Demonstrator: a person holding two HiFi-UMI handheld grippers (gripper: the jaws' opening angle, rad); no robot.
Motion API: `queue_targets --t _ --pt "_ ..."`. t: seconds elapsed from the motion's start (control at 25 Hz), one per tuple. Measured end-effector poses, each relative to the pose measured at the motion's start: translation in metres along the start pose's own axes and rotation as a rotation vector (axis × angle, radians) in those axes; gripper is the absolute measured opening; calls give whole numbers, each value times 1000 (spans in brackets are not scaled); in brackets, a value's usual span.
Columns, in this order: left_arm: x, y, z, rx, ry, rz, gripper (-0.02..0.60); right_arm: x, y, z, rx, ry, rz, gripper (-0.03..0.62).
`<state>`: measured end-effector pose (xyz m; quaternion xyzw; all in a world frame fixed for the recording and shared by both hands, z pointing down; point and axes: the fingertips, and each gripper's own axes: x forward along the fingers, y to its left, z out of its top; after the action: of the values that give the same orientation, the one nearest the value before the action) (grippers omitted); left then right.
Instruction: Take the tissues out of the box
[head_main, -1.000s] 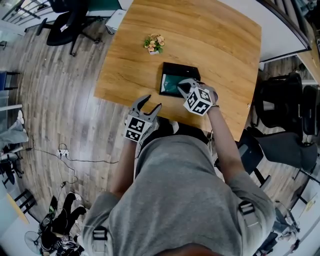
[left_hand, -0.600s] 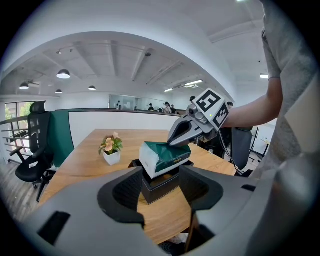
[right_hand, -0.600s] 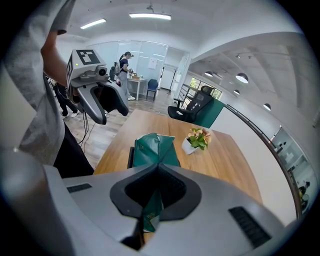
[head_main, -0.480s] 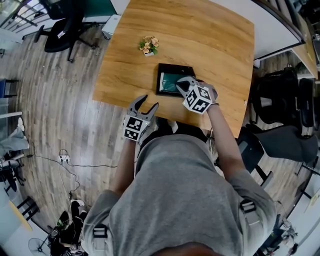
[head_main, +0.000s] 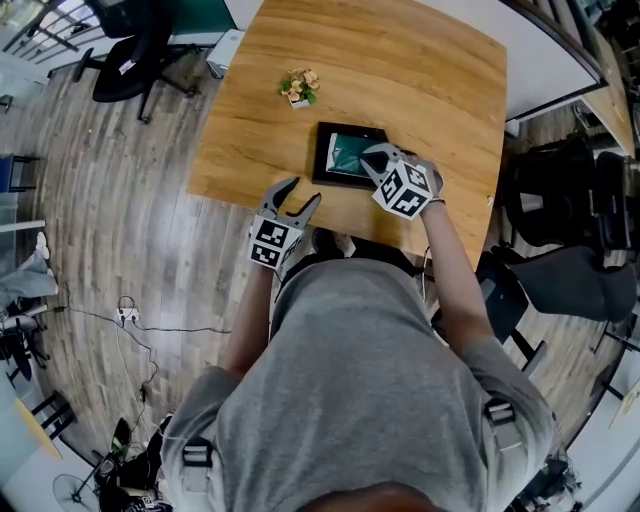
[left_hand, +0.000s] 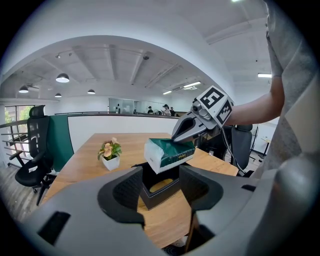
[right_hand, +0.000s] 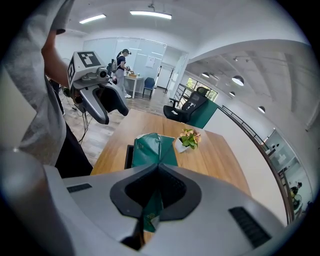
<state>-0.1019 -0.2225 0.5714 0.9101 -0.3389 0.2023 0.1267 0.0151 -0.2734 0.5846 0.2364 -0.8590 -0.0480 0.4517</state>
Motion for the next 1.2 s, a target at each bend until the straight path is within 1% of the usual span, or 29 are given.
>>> queue_targets --t 0.28,0.72,1.2 --pt "0 -4 2 8 2 -10 244 -8 6 5 -16 -2 -16 8" --pt "1 -12 -5 6 8 -24 244 -11 12 4 -9 -8 -23 8" --pt "-5 -9 -7 8 10 -25 244 -9 13 8 -5 -9 -30 8"
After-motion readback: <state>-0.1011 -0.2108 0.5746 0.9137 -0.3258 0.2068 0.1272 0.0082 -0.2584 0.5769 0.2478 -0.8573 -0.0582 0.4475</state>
